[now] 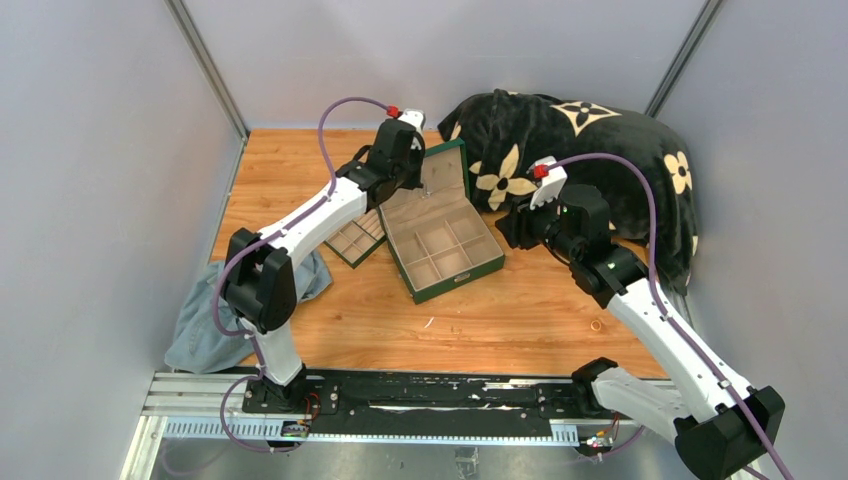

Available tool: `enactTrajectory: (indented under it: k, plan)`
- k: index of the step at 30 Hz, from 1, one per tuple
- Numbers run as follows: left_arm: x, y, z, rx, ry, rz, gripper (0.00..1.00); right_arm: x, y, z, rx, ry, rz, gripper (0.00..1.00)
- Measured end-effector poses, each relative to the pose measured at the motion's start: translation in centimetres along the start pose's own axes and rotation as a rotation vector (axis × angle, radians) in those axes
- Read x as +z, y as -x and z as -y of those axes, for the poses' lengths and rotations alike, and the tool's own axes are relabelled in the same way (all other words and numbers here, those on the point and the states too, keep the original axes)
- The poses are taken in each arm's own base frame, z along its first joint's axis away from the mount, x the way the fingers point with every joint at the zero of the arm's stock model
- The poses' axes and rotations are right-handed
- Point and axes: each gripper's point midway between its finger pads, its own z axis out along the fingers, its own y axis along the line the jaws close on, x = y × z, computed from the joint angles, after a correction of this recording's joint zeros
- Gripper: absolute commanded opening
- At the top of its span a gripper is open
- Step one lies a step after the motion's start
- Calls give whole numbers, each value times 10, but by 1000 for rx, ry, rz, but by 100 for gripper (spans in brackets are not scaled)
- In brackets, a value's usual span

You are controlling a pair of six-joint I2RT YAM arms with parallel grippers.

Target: Organize the mixed jewelry

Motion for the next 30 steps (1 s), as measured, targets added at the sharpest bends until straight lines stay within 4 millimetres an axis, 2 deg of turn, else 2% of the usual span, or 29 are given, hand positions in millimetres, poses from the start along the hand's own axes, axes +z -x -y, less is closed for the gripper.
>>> enactTrajectory:
  k: [25, 26, 30]
  plan:
    - [4, 1, -3, -60, 80, 26, 0, -7, 7, -4, -4, 18, 28, 40]
    - [4, 1, -3, -61, 79, 26, 1, -8, 7, -5, -4, 18, 30, 40]
    - [4, 1, -3, -66, 78, 25, 19, -10, 9, -5, -5, 19, 37, 40]
